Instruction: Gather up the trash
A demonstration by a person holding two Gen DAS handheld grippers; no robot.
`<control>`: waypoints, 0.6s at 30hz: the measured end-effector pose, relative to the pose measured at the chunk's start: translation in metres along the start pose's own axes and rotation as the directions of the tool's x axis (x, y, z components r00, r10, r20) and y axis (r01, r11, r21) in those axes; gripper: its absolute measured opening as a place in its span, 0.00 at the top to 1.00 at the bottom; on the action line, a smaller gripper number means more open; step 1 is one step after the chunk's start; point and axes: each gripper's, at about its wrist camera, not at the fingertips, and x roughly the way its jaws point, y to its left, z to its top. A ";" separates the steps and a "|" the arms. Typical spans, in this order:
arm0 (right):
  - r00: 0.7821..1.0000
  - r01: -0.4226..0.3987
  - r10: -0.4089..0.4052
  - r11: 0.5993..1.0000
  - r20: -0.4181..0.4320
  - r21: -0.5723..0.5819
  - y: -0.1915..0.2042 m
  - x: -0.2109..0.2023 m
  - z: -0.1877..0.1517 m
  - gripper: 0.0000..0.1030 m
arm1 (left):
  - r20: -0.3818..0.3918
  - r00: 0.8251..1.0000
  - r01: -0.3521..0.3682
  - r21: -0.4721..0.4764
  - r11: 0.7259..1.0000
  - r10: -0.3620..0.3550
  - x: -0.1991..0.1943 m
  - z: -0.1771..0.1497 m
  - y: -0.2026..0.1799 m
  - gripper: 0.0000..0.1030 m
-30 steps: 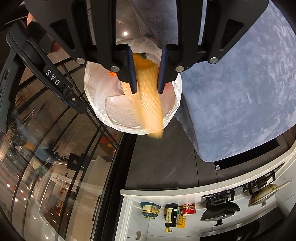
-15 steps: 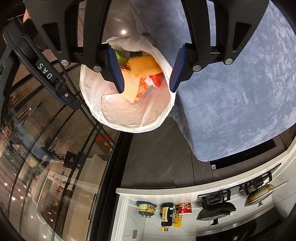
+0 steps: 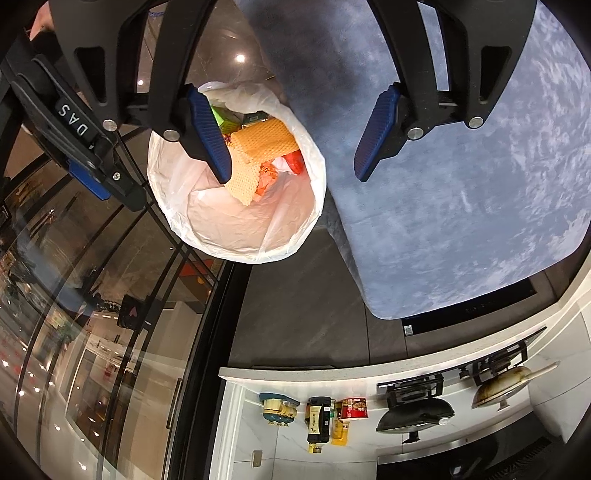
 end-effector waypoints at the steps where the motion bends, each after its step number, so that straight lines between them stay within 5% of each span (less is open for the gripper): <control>1: 1.000 0.000 0.000 1.000 -0.001 -0.006 0.002 -0.001 -0.001 0.38 | 0.000 1.000 -0.001 0.000 1.000 0.001 0.000 0.000 0.000 0.37; 18: 1.000 0.021 -0.021 0.996 0.002 -0.082 0.019 -0.035 -0.012 0.24 | 0.025 0.999 -0.048 -0.010 0.999 0.048 -0.029 -0.022 0.015 0.16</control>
